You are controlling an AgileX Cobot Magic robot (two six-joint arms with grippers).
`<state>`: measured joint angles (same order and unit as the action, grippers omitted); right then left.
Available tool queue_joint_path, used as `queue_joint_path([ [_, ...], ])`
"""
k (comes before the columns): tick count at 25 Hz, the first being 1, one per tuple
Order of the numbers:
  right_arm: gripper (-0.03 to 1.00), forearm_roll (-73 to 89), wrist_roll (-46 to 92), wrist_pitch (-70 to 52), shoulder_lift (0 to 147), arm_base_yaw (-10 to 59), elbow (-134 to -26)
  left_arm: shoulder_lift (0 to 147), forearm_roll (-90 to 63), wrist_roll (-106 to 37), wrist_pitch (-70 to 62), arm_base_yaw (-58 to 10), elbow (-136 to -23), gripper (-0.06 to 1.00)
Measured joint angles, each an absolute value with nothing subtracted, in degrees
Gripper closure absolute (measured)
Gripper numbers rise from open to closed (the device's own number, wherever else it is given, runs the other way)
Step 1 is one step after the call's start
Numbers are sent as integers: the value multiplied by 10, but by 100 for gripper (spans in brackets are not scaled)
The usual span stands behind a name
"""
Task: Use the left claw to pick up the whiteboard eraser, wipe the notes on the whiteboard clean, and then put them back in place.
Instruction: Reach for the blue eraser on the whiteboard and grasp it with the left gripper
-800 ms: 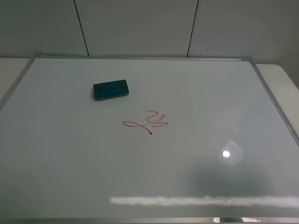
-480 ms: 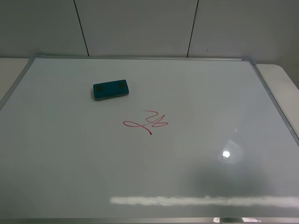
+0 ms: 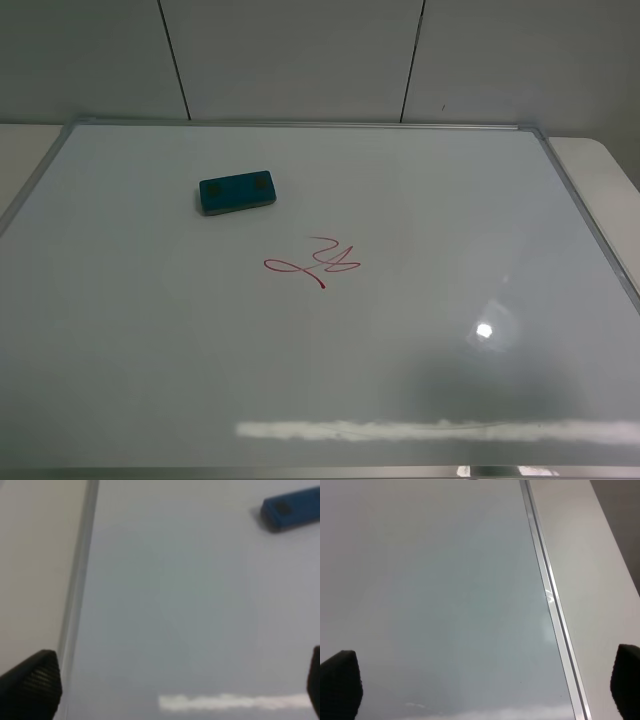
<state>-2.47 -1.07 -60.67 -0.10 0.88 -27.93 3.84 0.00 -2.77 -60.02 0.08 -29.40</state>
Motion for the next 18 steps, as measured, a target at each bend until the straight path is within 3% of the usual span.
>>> queue_joint_path([
  [6, -3, -25, -11, -607, -1, 9, -279, 213, -54, -118, -588, 1, -349, -5],
  [13, -3, -25, -11, -607, -1, 9, -279, 472, -112, -316, -583, 0, -453, -5],
  [18, -3, -25, -11, -607, -1, 9, -279, 634, -118, -447, -577, -41, -532, -5],
])
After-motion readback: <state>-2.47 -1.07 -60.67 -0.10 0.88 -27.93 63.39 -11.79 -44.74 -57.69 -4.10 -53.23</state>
